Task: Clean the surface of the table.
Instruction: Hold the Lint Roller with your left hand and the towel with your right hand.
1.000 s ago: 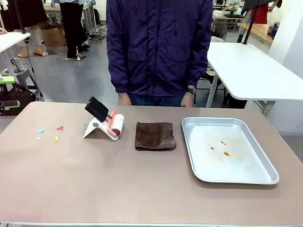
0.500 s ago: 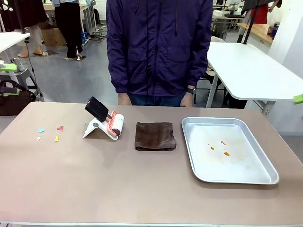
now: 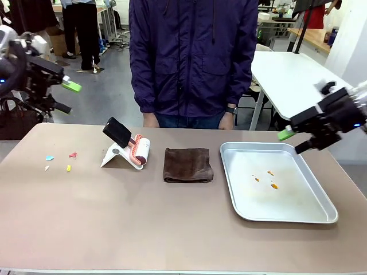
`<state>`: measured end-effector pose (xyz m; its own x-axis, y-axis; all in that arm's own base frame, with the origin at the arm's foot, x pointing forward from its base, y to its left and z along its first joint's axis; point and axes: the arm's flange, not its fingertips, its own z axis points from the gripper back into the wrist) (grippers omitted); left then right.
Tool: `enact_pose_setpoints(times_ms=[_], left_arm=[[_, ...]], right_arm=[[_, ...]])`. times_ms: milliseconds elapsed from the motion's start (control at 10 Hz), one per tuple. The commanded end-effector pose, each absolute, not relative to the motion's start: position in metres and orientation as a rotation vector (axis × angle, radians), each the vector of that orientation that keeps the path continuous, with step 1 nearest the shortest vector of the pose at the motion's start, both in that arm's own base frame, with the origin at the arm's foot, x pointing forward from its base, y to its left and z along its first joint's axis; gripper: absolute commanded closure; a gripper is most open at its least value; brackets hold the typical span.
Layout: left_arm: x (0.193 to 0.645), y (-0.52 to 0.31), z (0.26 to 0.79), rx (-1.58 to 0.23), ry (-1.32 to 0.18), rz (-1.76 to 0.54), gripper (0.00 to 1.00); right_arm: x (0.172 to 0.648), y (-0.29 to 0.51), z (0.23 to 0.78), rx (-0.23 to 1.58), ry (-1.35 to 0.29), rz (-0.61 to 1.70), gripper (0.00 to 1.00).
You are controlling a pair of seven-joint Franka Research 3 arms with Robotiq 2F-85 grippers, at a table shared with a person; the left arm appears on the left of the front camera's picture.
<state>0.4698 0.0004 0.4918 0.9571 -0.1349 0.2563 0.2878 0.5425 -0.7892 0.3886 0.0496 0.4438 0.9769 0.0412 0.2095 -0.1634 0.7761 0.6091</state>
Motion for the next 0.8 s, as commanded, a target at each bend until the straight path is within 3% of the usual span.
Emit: enact_pose_setpoints(times_ms=[0,200,300,400,700], left_arm=[[0.487,-0.022,0.497,-0.885,-0.1,-0.302,0.0],[0.499,-0.044,0.488,-0.873,-0.034,-0.308,0.0],[0.485,-0.035,0.49,-0.905,-0.096,-0.318,0.0],[0.485,-0.035,0.49,-0.905,-0.096,-0.318,0.0],[0.502,-0.053,0.48,-0.82,-0.072,-0.264,0.0]], right_arm=[[0.406,0.09,0.428,0.654,-0.198,0.047,0.0],[0.406,0.12,0.417,0.664,-0.27,-0.092,0.0],[0.405,0.11,0.423,0.602,-0.306,-0.166,0.0],[0.406,0.105,0.419,0.648,-0.212,0.007,0.0],[0.422,0.13,0.413,0.554,-0.241,-0.122,0.0]])
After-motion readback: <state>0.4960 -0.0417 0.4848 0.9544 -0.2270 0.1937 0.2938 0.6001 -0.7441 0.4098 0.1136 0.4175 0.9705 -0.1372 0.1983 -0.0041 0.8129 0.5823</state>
